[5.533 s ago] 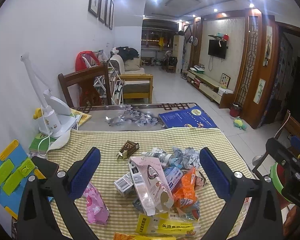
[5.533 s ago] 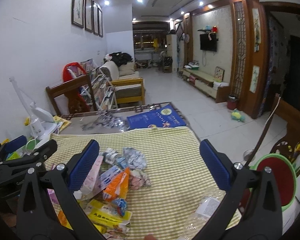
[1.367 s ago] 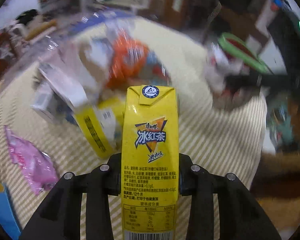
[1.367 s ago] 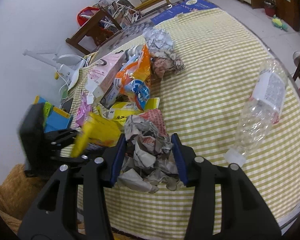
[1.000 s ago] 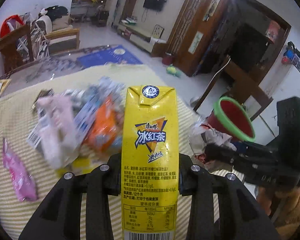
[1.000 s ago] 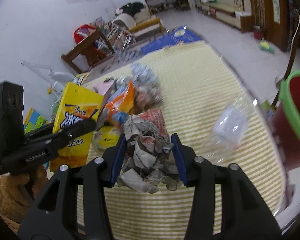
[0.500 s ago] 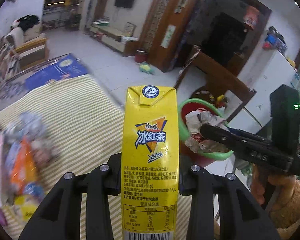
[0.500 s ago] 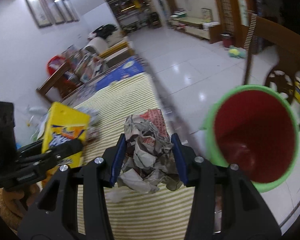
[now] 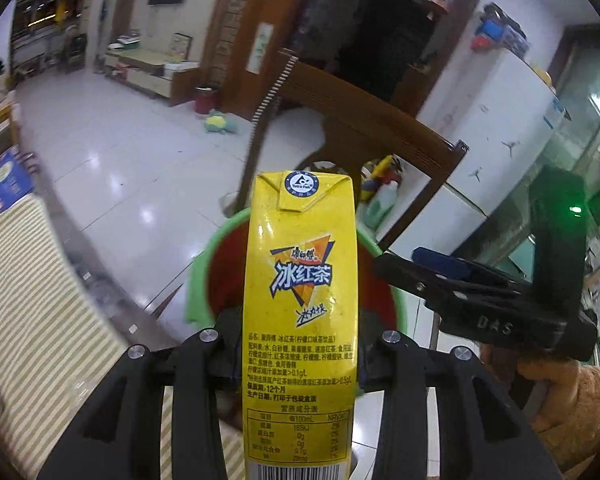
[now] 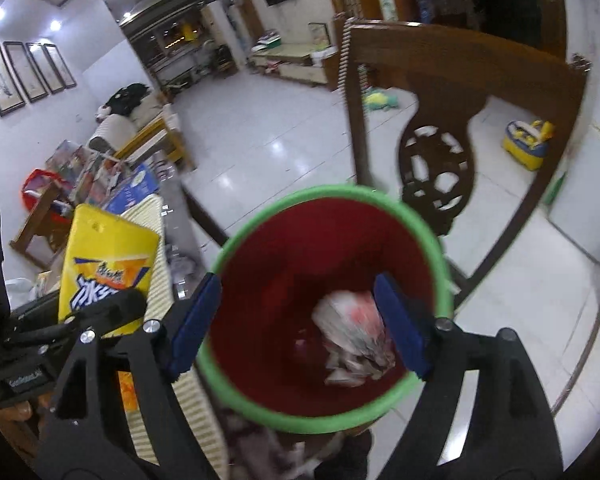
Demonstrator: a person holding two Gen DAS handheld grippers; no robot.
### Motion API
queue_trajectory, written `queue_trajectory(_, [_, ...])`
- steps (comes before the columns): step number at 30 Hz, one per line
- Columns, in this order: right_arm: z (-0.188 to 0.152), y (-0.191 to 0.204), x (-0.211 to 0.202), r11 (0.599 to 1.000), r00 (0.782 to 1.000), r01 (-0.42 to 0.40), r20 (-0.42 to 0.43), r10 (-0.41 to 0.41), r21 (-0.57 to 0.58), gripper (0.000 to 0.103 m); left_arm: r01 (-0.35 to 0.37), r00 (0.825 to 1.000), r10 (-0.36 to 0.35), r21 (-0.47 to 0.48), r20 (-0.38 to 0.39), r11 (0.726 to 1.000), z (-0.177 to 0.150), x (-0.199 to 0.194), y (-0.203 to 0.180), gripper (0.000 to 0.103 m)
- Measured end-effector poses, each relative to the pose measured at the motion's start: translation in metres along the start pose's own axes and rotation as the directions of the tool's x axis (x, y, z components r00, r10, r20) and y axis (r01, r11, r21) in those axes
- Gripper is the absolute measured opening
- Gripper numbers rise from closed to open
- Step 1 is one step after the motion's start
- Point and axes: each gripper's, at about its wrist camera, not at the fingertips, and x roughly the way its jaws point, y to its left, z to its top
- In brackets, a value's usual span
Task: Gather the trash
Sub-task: 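Drop the yellow iced-tea carton into the red bin with the left tool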
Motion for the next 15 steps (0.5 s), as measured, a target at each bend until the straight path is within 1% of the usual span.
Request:
queue_trajectory(1, [0.001, -0.004, -0.002, 1.000, 1.000, 0.006, 0.006, -0.006, 0.003, 0.078, 0.000, 1.000, 0.000, 0.005, -0.008, 1.000, 0.003, 0.007, -0.004, 0.040])
queue_trajectory(2, [0.001, -0.009, -0.004, 1.000, 1.000, 0.013, 0.013, -0.013, 0.010, 0.078, 0.001, 1.000, -0.001, 0.006, -0.014, 1.000, 0.005, 0.012, -0.006, 0.047])
queue_trajectory(3, [0.002, -0.015, -0.006, 1.000, 1.000, 0.020, 0.021, -0.021, 0.019, 0.079, -0.001, 1.000, 0.001, 0.004, -0.019, 1.000, 0.008, 0.018, -0.009, 0.064])
queue_trajectory(4, [0.002, -0.018, -0.008, 0.999, 0.999, 0.027, 0.025, -0.027, 0.024, 0.080, -0.010, 1.000, 0.010, 0.000, -0.016, 1.000, 0.009, 0.020, -0.010, 0.074])
queue_trajectory(7, [0.005, -0.027, -0.012, 0.999, 0.999, 0.033, 0.035, -0.035, 0.034, 0.080, -0.024, 1.000, 0.023, -0.026, -0.006, 0.999, 0.009, 0.020, -0.010, 0.079])
queue_trajectory(10, [0.008, -0.029, -0.014, 0.999, 0.999, 0.021, 0.040, -0.023, 0.045, 0.080, -0.060, 0.998, 0.061, -0.066, 0.012, 0.996, 0.005, 0.007, -0.001, 0.082])
queue_trajectory(12, [0.011, -0.024, -0.012, 0.999, 0.999, 0.004, 0.037, -0.005, 0.039, 0.080, -0.092, 0.995, 0.096, -0.109, 0.029, 0.990, 0.000, -0.006, 0.008, 0.085])
queue_trajectory(14, [0.013, -0.009, -0.007, 1.000, 0.999, -0.026, 0.028, 0.025, 0.013, 0.080, -0.127, 0.990, 0.134, -0.146, 0.045, 0.981, -0.008, -0.020, 0.018, 0.086])
queue_trajectory(15, [0.013, 0.001, -0.005, 0.999, 0.999, -0.042, 0.021, 0.042, -0.004, 0.080, -0.158, 0.984, 0.169, -0.166, 0.053, 0.973, -0.014, -0.030, 0.024, 0.086])
